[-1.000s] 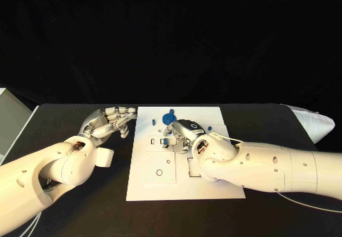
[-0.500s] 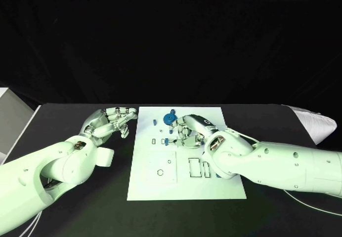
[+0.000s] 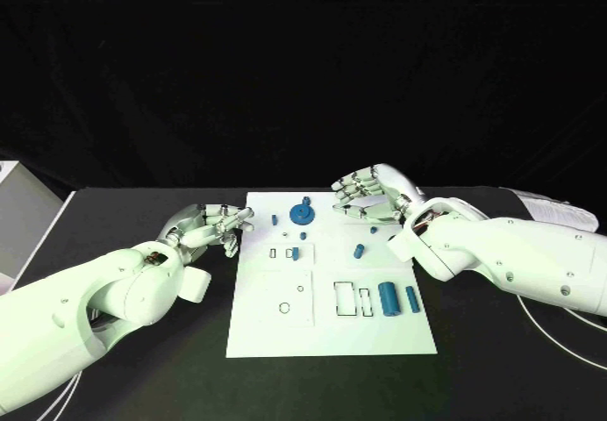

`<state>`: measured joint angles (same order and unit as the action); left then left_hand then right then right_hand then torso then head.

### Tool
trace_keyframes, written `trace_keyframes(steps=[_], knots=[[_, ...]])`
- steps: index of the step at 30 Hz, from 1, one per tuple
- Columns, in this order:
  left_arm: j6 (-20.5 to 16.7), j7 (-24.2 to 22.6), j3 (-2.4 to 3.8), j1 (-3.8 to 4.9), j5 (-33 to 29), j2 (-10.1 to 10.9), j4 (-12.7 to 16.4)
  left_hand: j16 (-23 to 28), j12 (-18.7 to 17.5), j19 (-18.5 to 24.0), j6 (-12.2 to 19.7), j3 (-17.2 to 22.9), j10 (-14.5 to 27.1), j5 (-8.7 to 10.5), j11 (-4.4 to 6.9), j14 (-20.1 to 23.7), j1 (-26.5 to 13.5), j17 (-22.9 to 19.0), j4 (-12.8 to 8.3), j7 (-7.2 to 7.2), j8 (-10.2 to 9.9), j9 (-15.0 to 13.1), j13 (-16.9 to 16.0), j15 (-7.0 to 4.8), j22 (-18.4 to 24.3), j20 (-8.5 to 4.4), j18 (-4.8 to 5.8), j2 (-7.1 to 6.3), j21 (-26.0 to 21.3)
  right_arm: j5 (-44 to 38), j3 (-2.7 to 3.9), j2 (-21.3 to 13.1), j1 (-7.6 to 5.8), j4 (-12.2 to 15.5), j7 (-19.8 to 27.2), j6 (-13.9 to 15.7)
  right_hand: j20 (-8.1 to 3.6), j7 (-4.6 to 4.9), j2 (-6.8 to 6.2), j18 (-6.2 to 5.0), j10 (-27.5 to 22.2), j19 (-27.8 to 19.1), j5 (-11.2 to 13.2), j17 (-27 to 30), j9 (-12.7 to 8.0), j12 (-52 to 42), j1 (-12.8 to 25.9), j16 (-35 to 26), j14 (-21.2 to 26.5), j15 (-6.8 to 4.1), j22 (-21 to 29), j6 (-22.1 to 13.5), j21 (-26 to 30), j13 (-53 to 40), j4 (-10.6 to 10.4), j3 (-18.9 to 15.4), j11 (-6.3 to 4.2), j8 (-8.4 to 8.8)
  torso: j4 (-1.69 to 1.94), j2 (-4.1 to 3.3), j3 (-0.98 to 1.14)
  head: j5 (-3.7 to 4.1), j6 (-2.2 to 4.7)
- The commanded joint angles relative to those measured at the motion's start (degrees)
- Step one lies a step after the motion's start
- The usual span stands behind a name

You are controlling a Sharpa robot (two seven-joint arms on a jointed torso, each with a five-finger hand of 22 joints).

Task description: Assemble the parts on the task board

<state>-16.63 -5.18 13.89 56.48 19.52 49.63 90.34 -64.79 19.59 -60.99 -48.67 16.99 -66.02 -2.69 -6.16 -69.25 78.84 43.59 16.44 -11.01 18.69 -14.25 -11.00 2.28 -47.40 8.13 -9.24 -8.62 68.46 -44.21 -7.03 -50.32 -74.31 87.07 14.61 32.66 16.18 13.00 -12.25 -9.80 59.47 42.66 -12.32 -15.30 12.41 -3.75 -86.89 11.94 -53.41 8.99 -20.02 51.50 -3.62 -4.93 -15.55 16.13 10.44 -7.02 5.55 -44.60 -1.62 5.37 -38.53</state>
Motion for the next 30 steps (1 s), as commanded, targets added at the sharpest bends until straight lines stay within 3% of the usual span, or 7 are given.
trace_keyframes(steps=[1, 6, 11, 14, 17, 23, 30], knots=[[4.9, 12.2, 0.03, 0.56, 10.1, -1.0, -0.5, -4.5, 3.3, -2.6, -0.4, -0.6, -1.1, -0.1, 0.52, -3.6, -1.1, 6.5, 0.0, 0.78, 1.1, -0.5, -2.1, -0.56, -3.4, -0.46, 1.22, 0.23, 2.2, 9.7, 0.11, -0.1, -0.45, -1.6, 6.2, -3.5, -0.11, 0.18, 0.13, -0.86, 0.2, 1.2, -0.3, 0.7, -0.2, 0.2, 0.5, -0.8, -0.8, -0.03, 1.3, -0.2, 0.0, 0.9, 0.0, -0.6, 0.02, 0.34, -0.01, 0.44, 0.28, -0.31, -0.36], [9.1, 20.3, 0.0, 1.78, 19.2, -2.9, -1.4, -16.8, 17.9, -10.4, -1.0, 0.4, 0.4, -0.06, 2.35, -13.1, -1.2, 26.8, 0.1, 2.21, 6.0, -2.8, -12.4, -2.08, -14.3, -2.03, 3.24, 1.81, 9.0, 11.1, 0.2, 0.3, -1.14, -4.5, 7.0, -3.6, -0.09, 0.47, 0.28, -0.81, -0.3, 1.4, -0.5, 1.2, -0.5, 0.3, 0.6, -1.2, -1.4, 0.04, 2.5, -0.3, 0.1, 1.3, 0.0, -1.0, 0.23, 0.56, -0.09, 0.64, 0.47, -0.56, -0.72], [12.2, 25.6, -0.22, 4.1, 24.7, -5.2, -2.8, -21.5, 28.7, -14.7, -0.6, 0.7, 2.0, -0.09, 2.96, -17.1, -4.6, 36.7, 0.1, 3.22, 10.2, -5.1, -20.1, -2.68, -20.7, -2.62, 4.53, 2.06, 12.4, 11.4, 0.23, 0.9, -1.65, -6.7, 7.4, -3.5, 0.06, 0.95, 0.44, -0.73, -1.3, 1.3, -0.7, 2.1, -0.8, 0.3, 0.5, -2.2, -1.5, 0.33, 4.1, -0.3, 0.1, 1.4, 0.1, -1.7, 0.64, 0.88, -0.13, 0.77, 0.52, -0.75, -0.99], [14.3, 28.4, -0.7, 5.82, 27.2, -6.5, -3.8, -23.1, 39.4, -17.0, -0.4, 0.3, -1.4, -0.17, 3.51, -18.7, -7.3, 40.8, 0.2, 3.69, 13.2, -7.0, -31.8, -3.0, -24.1, -2.87, 5.2, 2.28, 14.1, 11.4, 0.24, 1.4, -2.06, -8.2, 7.3, -3.3, 0.13, 0.97, 0.47, -0.7, -1.5, 1.1, -0.8, 2.5, -1.0, 0.2, 0.7, -2.8, -1.4, 0.44, 4.9, -0.3, 0.1, 1.4, 0.0, -2.3, 0.69, 1.02, -0.01, 0.91, 0.6, -0.75, -1.24], [17.0, 30.2, -2.02, 8.17, 29.2, -7.9, -5.1, -23.8, 44.6, -18.0, -0.8, -0.2, -3.5, -0.09, 4.01, -19.4, -8.7, 42.5, 0.2, 4.56, 15.9, -9.0, -38.0, -3.58, -25.5, -3.31, 5.49, 2.61, 14.8, 11.3, 0.24, 1.9, -2.33, -9.5, 7.0, -2.9, 0.14, 0.99, 0.54, -0.73, -1.6, 1.2, -1.1, 2.8, -1.1, 0.2, 1.0, -3.2, -1.4, 0.47, 5.5, -0.2, 0.1, 1.3, -0.2, -2.9, 0.71, 1.11, 0.02, 1.13, 0.64, -0.76, -1.42], [21.9, 32.5, -7.5, 15.28, 32.7, -12.6, -9.8, -23.5, 45.4, -17.9, 0.0, 0.1, -2.6, -0.09, 4.37, -19.2, -9.0, 42.0, 0.3, 4.94, 18.1, -11.2, -38.6, -3.97, -25.5, -3.76, 5.48, 3.22, 14.8, 10.8, 0.24, 3.1, -2.62, -12.2, 6.5, -1.8, 0.12, 0.96, 0.66, -0.74, -1.4, 1.7, -1.9, 3.3, -1.3, 0.1, 1.2, -3.6, -1.8, 0.43, 6.5, 0.1, 0.0, 1.3, -0.4, -3.9, 0.67, 1.2, 0.25, 1.81, 0.8, -1.32, -2.01], [24.6, 33.4, -9.29, 17.66, 35.2, -15.8, -12.8, -23.4, 45.3, -17.8, 1.0, -0.7, -1.8, -0.09, 4.24, -19.1, -10.4, 41.8, 0.3, 4.79, 18.7, -12.1, -38.4, -3.86, -25.3, -3.73, 5.46, 2.63, 14.7, 10.0, 0.24, 4.1, -2.68, -13.2, 5.7, -1.4, 0.26, 0.43, 0.75, -0.63, -1.2, -1.0, -2.2, 4.3, -1.7, 0.2, 1.8, -4.9, -1.7, 0.56, 9.0, 0.2, 0.3, 1.3, -0.7, -6.4, 0.47, 1.52, 0.13, 1.97, 0.86, -1.13, -2.18]])
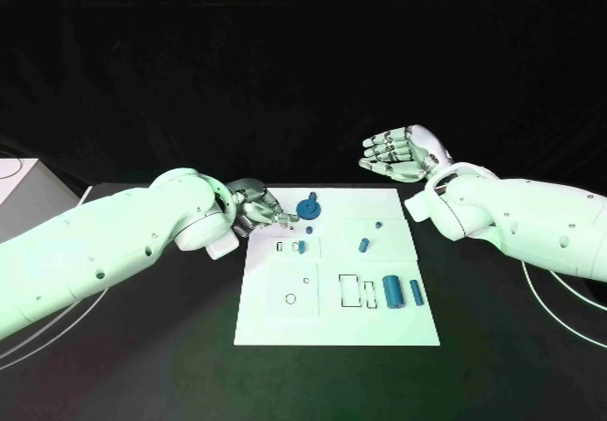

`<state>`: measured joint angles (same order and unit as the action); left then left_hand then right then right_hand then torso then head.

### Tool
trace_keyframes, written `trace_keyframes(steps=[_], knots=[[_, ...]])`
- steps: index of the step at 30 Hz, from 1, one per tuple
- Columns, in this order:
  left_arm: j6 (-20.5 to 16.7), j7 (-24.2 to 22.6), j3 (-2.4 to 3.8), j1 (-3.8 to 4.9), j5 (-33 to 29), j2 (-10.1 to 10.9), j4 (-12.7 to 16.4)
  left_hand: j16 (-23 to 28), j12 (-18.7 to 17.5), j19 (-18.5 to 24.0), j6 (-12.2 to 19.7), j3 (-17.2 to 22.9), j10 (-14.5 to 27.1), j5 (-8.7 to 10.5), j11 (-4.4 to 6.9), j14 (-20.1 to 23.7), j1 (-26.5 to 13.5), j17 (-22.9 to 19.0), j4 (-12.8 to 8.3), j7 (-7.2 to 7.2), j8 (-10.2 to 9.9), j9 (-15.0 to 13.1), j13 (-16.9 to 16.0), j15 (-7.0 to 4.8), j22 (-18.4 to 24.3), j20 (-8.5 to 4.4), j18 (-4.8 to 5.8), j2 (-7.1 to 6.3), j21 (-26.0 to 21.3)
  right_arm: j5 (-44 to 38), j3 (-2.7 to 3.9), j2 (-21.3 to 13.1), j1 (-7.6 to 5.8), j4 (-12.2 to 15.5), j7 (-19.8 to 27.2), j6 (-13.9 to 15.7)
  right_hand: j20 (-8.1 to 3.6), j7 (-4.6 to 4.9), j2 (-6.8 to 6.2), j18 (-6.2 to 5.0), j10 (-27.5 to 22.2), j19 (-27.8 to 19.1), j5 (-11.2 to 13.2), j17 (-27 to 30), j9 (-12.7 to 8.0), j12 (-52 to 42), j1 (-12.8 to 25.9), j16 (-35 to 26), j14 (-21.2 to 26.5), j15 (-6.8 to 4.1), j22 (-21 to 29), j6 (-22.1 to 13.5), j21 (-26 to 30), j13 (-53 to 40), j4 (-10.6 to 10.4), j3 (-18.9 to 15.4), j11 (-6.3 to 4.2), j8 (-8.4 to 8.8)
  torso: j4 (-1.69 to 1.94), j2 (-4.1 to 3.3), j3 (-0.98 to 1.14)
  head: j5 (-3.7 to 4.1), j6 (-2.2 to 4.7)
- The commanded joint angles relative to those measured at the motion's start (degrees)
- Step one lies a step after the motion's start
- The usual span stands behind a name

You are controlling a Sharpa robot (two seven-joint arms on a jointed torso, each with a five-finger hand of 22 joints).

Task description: Assemble the parts on the task board

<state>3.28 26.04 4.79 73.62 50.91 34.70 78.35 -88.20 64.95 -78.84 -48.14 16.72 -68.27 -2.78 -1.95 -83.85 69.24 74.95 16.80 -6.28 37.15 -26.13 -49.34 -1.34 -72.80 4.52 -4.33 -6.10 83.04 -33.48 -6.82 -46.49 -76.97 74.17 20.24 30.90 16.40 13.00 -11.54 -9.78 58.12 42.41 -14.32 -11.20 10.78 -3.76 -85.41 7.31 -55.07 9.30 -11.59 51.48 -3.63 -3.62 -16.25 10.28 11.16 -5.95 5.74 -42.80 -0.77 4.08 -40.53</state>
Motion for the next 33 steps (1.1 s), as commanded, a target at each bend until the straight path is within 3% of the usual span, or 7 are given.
trace_keyframes(steps=[1, 6, 12, 21, 24, 26, 33], knots=[[5.2, 2.4, -0.34, 0.72, 4.5, -1.3, -1.3, 0.0, 0.0, 0.1, 0.6, -0.9, 0.5, 0.01, -0.03, -4.5, -2.0, 10.5, 0.0, 0.02, 0.5, -0.6, -0.2, -0.19, 0.1, -0.08, 0.55, 0.32, 0.1, -0.8, 0.03, 0.4, -0.03, -0.4, 0.0, 0.3, 0.04, 0.4, 0.05, -0.66, 0.1, -0.9, -0.3, 0.3, -0.1, 0.2, 0.4, -0.4, 0.0, 0.26, 0.7, 0.1, 0.3, 0.0, -0.1, -0.6, -0.25, 0.48, -0.03, 0.14, 0.01, 0.16, -0.2], [7.3, 3.0, -0.75, 1.29, 6.3, -3.5, -3.4, -0.1, 0.5, -0.2, 0.6, -2.3, 0.4, 0.0, 0.09, -4.6, -4.2, 10.8, 0.0, 0.25, 1.3, -1.5, -0.8, -0.26, -0.5, -0.06, 0.66, 0.83, 0.3, -0.9, 0.03, 0.9, -0.04, -0.7, -0.2, 0.3, 0.08, 0.41, 0.26, -0.65, -0.3, -1.5, -0.3, 0.6, -0.3, 0.3, 0.4, -0.9, 0.2, 0.33, 1.4, 0.0, 0.3, 0.1, -0.1, -1.4, -0.21, 0.7, 0.06, 0.08, -0.04, 0.17, -0.28], [10.8, 3.4, -1.14, 1.56, 7.3, -5.8, -6.0, -0.1, 0.5, -0.3, 0.7, -2.0, 0.6, -0.08, 0.27, -4.6, -3.4, 10.8, -0.2, 0.42, 1.8, -2.2, -0.7, -0.39, -0.6, -0.13, 0.67, 1.51, 0.3, -1.0, 0.03, 1.3, -0.04, -0.8, -0.4, 0.2, 0.15, 0.76, 0.53, -0.57, -1.0, -2.3, -0.8, 1.1, -0.6, 0.3, 0.1, -1.5, 0.2, 0.51, 2.4, -0.4, 0.3, 0.1, -0.1, -2.4, 0.06, 1.07, -0.19, 0.0, 0.02, 0.18, -0.39], [13.1, 3.7, -1.9, 1.63, 8.1, -9.4, -9.2, 0.1, -0.5, 0.0, 1.5, -1.0, 1.8, -0.08, 0.19, -4.4, -2.5, 10.3, -0.2, 0.3, 1.8, -2.8, 0.6, -0.35, -0.2, -0.13, 0.59, 1.95, 0.1, -0.9, 0.03, 1.9, -0.04, -0.9, -0.8, -0.4, 0.27, 0.88, 0.49, -0.25, -2.7, -6.3, -1.1, 2.3, -1.4, 0.3, -0.2, -3.1, 1.2, 1.01, 4.8, -1.4, 0.5, 0.1, -0.3, -4.8, 0.41, 1.86, -0.07, 0.0, -0.08, 0.55, -0.56], [13.1, 3.7, -2.1, 1.63, 9.1, -10.3, -10.1, 0.2, -0.6, 0.1, 1.6, -1.0, 1.9, -0.06, 0.14, -4.4, -2.7, 10.3, -0.1, 0.24, 1.8, -2.9, 0.7, -0.32, -0.2, -0.12, 0.59, 1.83, 0.1, -0.8, 0.03, 2.1, -0.04, -1.0, -0.9, -0.5, 0.3, 1.74, 0.26, 0.01, -4.5, -6.8, -1.2, 2.9, -2.4, 0.4, -0.3, -3.6, 2.0, 1.43, 5.6, -4.9, 0.4, 0.1, -0.5, -6.1, 1.07, 2.41, -0.03, 0.04, -0.07, 0.62, -0.57], [13.2, 3.8, -2.19, 1.63, 9.5, -10.8, -10.7, 0.2, -0.7, 0.1, 1.7, -1.0, 2.0, -0.05, 0.11, -4.4, -2.8, 10.3, -0.1, 0.21, 1.8, -3.0, 0.8, -0.29, -0.1, -0.11, 0.58, 1.76, 0.1, -0.7, 0.03, 2.2, -0.04, -1.1, -0.9, -0.5, 0.32, 2.89, -0.3, 0.42, -6.6, -7.0, -1.4, 3.5, -3.4, 0.3, -0.4, -3.7, 3.2, 1.99, 6.1, -8.7, 0.4, 0.1, -0.6, -7.3, 1.92, 2.69, -0.04, 0.03, -0.05, 0.49, -0.54], [13.8, 3.8, -2.48, 1.6, 10.1, -11.9, -12.2, 0.2, -0.9, 0.1, 1.7, -1.0, 2.3, -0.07, 0.08, -4.4, -2.9, 10.3, -0.1, 0.18, 1.8, -3.1, 1.1, -0.26, -0.2, -0.09, 0.58, 1.76, 0.1, -0.5, 0.03, 2.3, -0.04, -1.1, -1.1, -0.3, 0.3, 3.3, -0.44, 0.67, -7.4, -7.3, -1.5, 3.9, -3.8, 0.3, -0.4, -3.7, 3.8, 2.24, 6.5, -10.2, 0.4, 0.1, -0.7, -7.8, 2.23, 2.72, -0.15, -0.1, -0.02, 0.53, -0.53]])
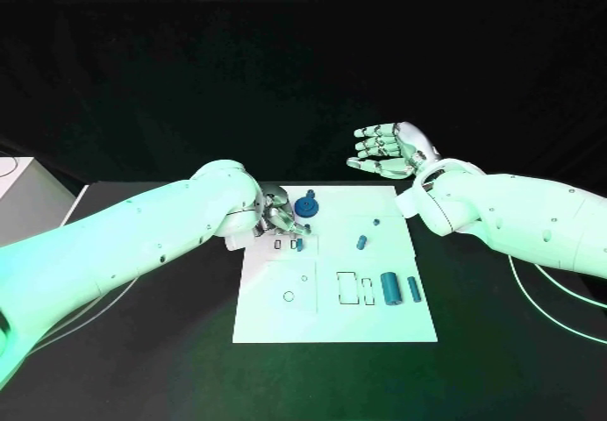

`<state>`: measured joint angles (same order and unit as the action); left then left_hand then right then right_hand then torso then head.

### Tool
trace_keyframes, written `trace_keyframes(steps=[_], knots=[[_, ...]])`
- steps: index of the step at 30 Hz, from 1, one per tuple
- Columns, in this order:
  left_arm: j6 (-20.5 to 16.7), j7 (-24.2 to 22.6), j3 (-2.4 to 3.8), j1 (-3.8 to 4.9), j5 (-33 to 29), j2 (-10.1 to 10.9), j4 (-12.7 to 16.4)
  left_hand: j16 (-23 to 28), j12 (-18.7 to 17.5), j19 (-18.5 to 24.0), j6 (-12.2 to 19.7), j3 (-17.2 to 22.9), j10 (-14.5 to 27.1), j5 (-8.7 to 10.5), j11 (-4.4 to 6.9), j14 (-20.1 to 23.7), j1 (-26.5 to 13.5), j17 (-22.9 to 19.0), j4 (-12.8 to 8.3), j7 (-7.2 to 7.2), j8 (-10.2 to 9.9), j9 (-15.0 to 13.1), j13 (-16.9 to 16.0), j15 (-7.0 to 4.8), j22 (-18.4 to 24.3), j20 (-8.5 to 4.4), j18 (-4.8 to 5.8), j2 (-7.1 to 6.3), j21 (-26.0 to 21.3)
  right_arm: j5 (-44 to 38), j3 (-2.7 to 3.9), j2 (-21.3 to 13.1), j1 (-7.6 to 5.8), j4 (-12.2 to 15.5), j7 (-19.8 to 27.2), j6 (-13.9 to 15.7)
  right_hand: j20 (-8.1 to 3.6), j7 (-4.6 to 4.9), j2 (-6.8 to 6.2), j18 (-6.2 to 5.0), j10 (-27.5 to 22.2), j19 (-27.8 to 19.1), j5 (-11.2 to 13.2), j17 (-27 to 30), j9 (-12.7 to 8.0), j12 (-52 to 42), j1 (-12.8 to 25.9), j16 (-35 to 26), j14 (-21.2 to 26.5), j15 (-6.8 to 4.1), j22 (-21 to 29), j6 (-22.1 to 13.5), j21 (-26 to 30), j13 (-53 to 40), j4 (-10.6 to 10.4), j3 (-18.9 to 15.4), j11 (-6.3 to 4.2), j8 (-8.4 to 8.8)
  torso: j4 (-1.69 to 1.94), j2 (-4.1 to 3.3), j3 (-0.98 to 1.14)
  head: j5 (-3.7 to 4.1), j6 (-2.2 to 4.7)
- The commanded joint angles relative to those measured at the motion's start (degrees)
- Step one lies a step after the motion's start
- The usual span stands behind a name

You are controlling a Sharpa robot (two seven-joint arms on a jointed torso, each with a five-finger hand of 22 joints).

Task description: Assemble the parts on the task board

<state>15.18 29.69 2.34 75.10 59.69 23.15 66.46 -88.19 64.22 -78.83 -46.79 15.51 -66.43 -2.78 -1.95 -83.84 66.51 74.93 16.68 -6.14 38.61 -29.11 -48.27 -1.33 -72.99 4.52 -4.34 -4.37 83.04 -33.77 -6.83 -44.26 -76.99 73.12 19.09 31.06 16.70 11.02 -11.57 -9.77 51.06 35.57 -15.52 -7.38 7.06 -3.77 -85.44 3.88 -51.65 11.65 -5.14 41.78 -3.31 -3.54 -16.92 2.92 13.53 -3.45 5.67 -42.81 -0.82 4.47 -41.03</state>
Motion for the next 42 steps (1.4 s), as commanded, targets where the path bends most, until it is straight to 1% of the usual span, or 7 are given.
trace_keyframes(steps=[1, 11, 18, 22, 28, 36, 42], knots=[[2.1, 0.2, -0.08, 0.11, 1.3, -0.4, -0.5, 0.2, -0.3, 0.2, 0.4, 0.3, 0.5, -0.07, 0.08, -4.4, -0.2, 10.3, 0.0, 0.05, 0.3, -0.1, 0.2, -0.27, 0.1, -0.09, 0.58, 0.06, 0.1, -0.2, 0.04, 0.1, -0.02, 0.0, 0.1, -0.5, 0.0, 5.29, -0.41, 0.66, -0.3, -0.5, -0.3, 0.1, -0.1, 0.3, -0.3, -0.3, 0.4, -0.11, 0.1, -0.5, 0.1, 0.0, 0.0, -0.4, -0.14, 0.22, -0.07, -0.05, 0.03, 0.19, -0.12], [3.7, 0.3, -0.42, 0.1, 1.5, -0.5, -0.9, 0.2, -0.3, 0.2, 0.4, 0.4, 0.6, -0.07, 0.07, -4.4, -0.1, 10.3, 0.0, 0.05, 0.3, -0.2, 0.2, -0.25, 0.2, -0.08, 0.56, 0.11, 0.1, -0.2, 0.03, 0.2, -0.01, -0.1, -0.2, -0.4, 0.01, 5.41, -0.38, 0.88, -0.5, -1.8, -0.3, 0.3, -0.2, 0.3, -0.3, -0.3, 0.8, 0.05, 0.5, -0.6, 0.3, 0.0, 0.0, -0.6, -0.02, 0.16, 0.12, 0.04, -0.05, 0.46, -0.39], [4.3, 0.3, -0.52, 0.06, 1.1, -0.8, -1.0, 0.2, -0.4, 0.2, 0.4, 0.5, 0.7, -0.08, 0.06, -4.3, -0.1, 10.2, 0.0, 0.05, 0.3, -0.2, 0.3, -0.24, 0.2, -0.06, 0.57, 0.17, 0.1, -0.1, 0.03, 0.3, 0.0, 0.0, -0.4, -0.5, 0.0, 5.42, -0.33, 0.91, -0.4, -1.9, -0.3, 0.3, -0.2, 0.3, -0.2, -0.3, 0.8, 0.07, 0.5, -0.5, 0.3, 0.0, 0.0, -0.6, -0.01, 0.13, 0.0, -0.05, -0.06, 0.47, -0.43], [4.7, 0.3, -0.68, 0.02, 1.0, -1.0, -1.2, 0.3, -0.5, 0.3, 0.5, 0.6, 0.7, -0.08, 0.06, -4.3, -0.1, 10.2, -0.1, 0.04, 0.3, -0.3, 0.4, -0.24, 0.2, -0.05, 0.55, 0.19, 0.0, -0.1, 0.03, 0.3, 0.0, 0.0, -0.5, -0.5, 0.0, 5.43, -0.25, 0.94, -0.4, -2.0, -0.3, 0.3, -0.2, 0.2, -0.2, -0.3, 0.8, 0.09, 0.6, -0.3, 0.3, 0.0, 0.0, -0.6, -0.01, 0.08, 0.02, -0.04, -0.08, 0.52, -0.46], [4.9, 0.3, -0.9, -0.04, 0.7, -1.1, -1.3, 0.3, -0.5, 0.4, 0.5, 0.6, 0.8, -0.08, 0.06, -4.3, 0.0, 10.1, -0.1, 0.04, 0.3, -0.3, 0.5, -0.23, 0.4, -0.05, 0.52, 0.21, 0.0, -0.1, 0.03, 0.3, 0.01, 0.0, -0.6, -0.5, -0.01, 5.44, -0.16, 0.97, -0.3, -2.1, -0.2, 0.4, -0.1, 0.2, -0.2, -0.3, 0.9, 0.1, 0.6, -0.2, 0.3, -0.1, 0.0, -0.6, -0.01, 0.04, 0.14, 0.0, -0.07, 0.53, -0.63], [5.3, 0.3, -1.01, -0.07, 0.3, -1.1, -1.1, 0.3, -0.5, 0.4, 0.4, 1.0, 0.8, -0.08, 0.06, -4.3, 0.1, 10.1, -0.1, 0.07, 0.4, -0.5, 0.4, -0.22, 0.4, -0.02, 0.5, 0.25, -0.1, -0.1, 0.02, 0.5, 0.02, -0.1, -0.8, -0.6, -0.02, 5.44, 0.02, 1.02, -0.2, -2.3, -0.2, 0.4, -0.1, 0.1, -0.1, -0.2, 0.9, 0.12, 0.7, 0.1, 0.3, -0.1, 0.0, -0.5, -0.01, -0.05, 0.04, -0.01, -0.01, 0.41, -0.67], [5.4, 0.3, -1.03, -0.07, 0.1, -1.0, -0.9, 0.3, -0.6, 0.5, 0.4, 1.8, 1.0, -0.08, 0.14, -4.2, 0.7, 10.1, -0.2, 0.16, 0.7, -1.1, 0.5, -0.26, 0.5, 0.01, 0.49, 0.11, -0.1, -0.1, 0.01, 0.5, 0.04, -0.2, -0.9, -0.6, -0.03, 5.45, 0.13, 1.04, 0.0, -2.4, -0.2, 0.5, -0.1, 0.1, -0.1, -0.2, 0.9, 0.12, 0.8, 0.4, 0.3, -0.1, 0.0, -0.5, -0.02, -0.11, 0.11, -0.03, 0.0, 0.39, -0.65]])
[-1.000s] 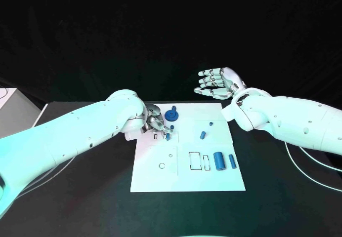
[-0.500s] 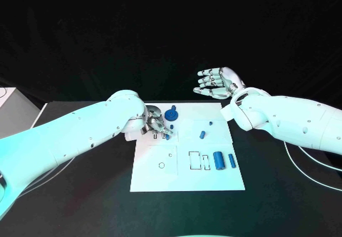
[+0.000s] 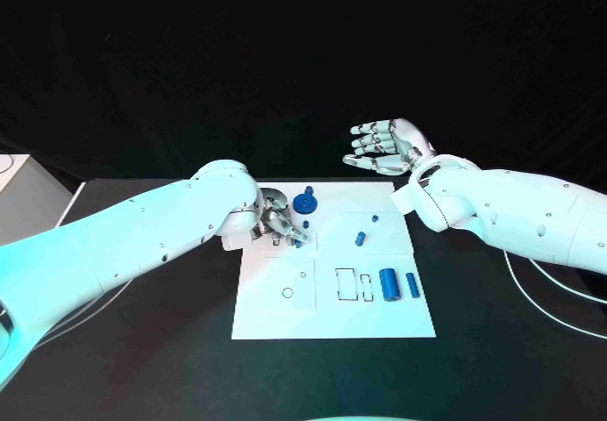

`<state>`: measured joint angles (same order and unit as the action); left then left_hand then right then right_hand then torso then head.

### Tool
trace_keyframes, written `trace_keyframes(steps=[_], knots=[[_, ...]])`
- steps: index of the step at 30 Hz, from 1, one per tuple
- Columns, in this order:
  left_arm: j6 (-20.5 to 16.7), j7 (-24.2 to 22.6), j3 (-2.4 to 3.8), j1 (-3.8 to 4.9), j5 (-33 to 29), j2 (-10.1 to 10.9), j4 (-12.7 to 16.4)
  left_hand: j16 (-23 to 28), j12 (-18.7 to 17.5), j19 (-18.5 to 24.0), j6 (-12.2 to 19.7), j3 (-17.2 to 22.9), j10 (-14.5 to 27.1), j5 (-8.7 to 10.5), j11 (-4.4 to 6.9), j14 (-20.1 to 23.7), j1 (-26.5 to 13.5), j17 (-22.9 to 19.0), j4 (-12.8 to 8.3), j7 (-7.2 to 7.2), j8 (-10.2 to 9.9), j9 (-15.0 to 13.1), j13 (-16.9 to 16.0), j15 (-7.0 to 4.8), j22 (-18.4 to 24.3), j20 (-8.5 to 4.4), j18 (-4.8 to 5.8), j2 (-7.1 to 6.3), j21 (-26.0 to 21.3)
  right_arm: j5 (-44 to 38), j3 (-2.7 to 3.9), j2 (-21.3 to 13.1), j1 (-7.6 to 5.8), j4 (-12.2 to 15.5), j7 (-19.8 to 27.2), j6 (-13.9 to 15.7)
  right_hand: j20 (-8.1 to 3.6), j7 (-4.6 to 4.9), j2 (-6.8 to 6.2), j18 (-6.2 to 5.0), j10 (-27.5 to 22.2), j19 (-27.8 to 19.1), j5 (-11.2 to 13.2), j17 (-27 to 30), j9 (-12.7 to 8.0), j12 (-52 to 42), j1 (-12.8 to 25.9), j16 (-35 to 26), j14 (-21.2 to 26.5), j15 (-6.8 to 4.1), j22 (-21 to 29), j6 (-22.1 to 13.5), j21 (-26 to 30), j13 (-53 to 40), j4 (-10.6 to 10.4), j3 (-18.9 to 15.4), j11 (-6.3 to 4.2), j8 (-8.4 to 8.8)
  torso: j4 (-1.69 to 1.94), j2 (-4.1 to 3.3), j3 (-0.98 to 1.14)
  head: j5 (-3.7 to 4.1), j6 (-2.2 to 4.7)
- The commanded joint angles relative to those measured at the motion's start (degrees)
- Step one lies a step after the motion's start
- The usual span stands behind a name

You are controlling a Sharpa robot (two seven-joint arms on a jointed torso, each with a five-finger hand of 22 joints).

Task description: Assemble the parts on the task board

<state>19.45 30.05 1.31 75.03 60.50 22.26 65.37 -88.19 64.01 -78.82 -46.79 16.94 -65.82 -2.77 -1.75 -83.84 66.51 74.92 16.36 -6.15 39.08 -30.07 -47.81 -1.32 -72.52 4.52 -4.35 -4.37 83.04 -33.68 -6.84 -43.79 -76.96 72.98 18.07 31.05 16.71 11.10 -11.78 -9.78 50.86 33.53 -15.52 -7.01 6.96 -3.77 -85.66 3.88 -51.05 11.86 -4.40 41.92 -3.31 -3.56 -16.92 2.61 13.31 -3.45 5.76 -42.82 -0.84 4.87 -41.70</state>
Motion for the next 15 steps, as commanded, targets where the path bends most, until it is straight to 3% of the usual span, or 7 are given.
trace_keyframes(steps=[1, 15], knots=[[1.1, 0.0, 0.0, -0.01, -0.8, -0.1, 0.3, 0.3, -0.4, 0.5, 0.4, 0.4, 0.3, -0.09, -0.06, -4.2, 0.7, 10.1, 0.1, 0.18, 0.3, -0.1, 0.0, -0.27, 0.0, 0.0, 0.49, 0.1, -0.1, -0.2, 0.02, 0.1, 0.01, -0.1, 0.1, -0.6, -0.03, 5.37, 0.34, 1.05, 0.2, -0.4, -0.2, 0.1, 0.0, 0.1, 0.1, -0.2, 0.3, -0.08, 0.0, 0.2, 0.3, -0.1, 0.0, -0.2, 0.2, -0.1, 0.03, -0.01, 0.02, -0.01, 0.02], [0.5, -0.1, -0.01, -0.01, -2.4, -0.1, 0.1, 0.6, -1.6, 1.2, 1.2, 7.6, 1.5, -0.1, 0.07, -4.0, 3.1, 9.7, -0.1, 0.3, 0.4, -2.2, 1.4, -0.39, 0.7, -0.08, 0.31, -1.3, -0.5, -0.2, 0.0, 0.3, 0.04, -0.2, -0.2, -0.8, -0.04, 5.38, 0.57, 1.07, 0.4, -0.5, -0.2, 0.2, 0.0, 0.1, 0.1, -0.2, 0.3, -0.09, 0.2, 0.6, 0.3, -0.1, 0.0, 0.0, 0.18, -0.21, 0.01, -0.01, 0.04, -0.04, 0.04]])
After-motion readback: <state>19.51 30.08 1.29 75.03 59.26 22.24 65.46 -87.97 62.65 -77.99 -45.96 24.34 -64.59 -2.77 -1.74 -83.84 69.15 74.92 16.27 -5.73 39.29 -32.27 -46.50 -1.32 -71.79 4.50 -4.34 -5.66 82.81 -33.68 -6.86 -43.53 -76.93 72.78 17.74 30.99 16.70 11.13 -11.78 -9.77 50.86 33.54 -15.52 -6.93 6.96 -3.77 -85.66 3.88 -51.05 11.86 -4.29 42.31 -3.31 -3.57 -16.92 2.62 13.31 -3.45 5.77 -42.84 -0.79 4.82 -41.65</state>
